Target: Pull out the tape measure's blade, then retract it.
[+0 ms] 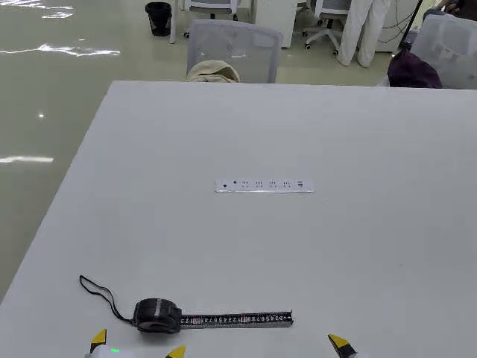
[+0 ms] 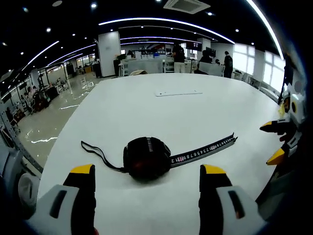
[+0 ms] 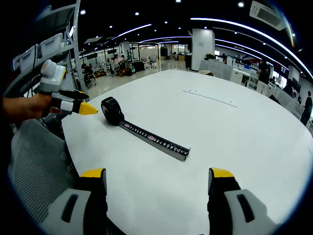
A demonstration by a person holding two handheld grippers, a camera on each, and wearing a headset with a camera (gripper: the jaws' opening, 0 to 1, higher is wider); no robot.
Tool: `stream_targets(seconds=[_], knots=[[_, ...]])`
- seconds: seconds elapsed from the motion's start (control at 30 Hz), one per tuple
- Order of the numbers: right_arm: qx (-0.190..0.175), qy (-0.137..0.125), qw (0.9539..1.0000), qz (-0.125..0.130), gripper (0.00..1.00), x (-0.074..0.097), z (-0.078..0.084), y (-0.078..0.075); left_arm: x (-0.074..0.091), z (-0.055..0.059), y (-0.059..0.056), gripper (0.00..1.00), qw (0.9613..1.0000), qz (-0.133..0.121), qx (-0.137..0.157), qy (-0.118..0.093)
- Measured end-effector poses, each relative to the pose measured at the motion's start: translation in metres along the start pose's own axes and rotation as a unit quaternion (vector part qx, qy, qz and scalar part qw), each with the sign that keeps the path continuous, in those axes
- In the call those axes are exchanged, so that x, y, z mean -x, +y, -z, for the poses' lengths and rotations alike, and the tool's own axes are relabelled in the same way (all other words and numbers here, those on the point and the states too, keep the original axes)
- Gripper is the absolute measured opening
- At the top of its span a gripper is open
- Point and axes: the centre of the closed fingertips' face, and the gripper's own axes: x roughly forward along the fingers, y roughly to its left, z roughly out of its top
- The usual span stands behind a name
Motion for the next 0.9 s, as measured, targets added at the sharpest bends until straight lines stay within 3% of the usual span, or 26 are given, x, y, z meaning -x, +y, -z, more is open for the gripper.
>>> stream_targets(seconds=[0.23,0.63,0.9], knots=[[0.016,0.003,0.9996,-0.021,0.83,-0.006,0.004,-0.005,-0.013,-0.001,0.0,0.83,1.0,-0.005,0.007,0.002],[0.063,-0.023,0.996,-0.059,0.76,-0.016,-0.006,-0.019,-0.033,-0.005,-0.004,0.74,0.9999,-0.01,0.013,0.001],[0.085,-0.035,0.9926,-0.079,0.72,-0.024,-0.013,-0.039,-0.045,-0.001,-0.004,0.71,0.9996,-0.017,0.02,0.006]])
